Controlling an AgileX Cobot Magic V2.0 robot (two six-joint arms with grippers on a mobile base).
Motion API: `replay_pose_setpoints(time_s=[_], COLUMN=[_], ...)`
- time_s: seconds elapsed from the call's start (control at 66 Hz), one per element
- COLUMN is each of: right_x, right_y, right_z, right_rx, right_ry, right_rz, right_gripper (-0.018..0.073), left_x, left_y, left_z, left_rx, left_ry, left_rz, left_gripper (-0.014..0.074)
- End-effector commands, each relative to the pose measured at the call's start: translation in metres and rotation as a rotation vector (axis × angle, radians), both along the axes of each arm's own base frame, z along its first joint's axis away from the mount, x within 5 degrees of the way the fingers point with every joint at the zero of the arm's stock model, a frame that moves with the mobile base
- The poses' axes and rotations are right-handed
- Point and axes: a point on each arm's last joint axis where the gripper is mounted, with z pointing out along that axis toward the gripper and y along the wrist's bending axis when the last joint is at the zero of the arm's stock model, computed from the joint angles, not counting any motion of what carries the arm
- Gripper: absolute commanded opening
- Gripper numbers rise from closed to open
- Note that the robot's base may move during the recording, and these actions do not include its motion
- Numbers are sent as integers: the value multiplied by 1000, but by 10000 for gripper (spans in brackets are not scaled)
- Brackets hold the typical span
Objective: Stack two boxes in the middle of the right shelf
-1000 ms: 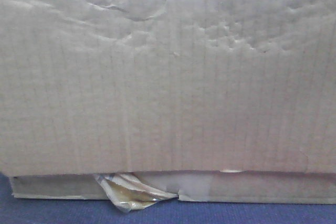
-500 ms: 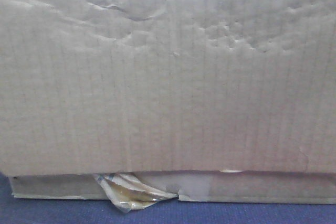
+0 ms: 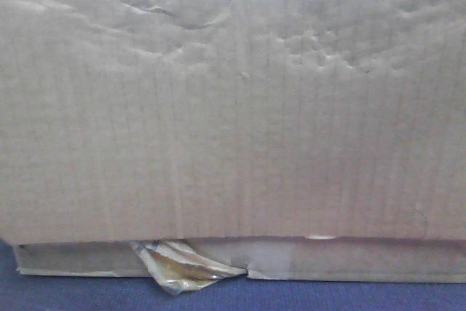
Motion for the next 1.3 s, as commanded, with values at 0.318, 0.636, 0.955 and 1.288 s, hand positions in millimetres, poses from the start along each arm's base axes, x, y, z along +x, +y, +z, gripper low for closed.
replay_pose_setpoints(time_s=[0.318, 0.636, 0.955, 1.288], right_x=[1, 1, 0, 0], right_y=[0, 0, 0, 0], right_z=[3, 3, -5, -3], right_rx=[-5, -5, 3, 1], right_ry=[-16, -14, 75, 57], right_rz=[-4, -4, -3, -3], right_gripper=[-169, -169, -169, -169], left_x=[-46, -72, -88, -68], left_y=[-14, -103, -180, -230], left_z=[158, 196, 194, 119], left_rx=[-8, -116, -204, -224], left_ry=[-557, -694, -696, -440], left_rz=[179, -62, -136, -88], left_gripper=[-111, -111, -111, -111])
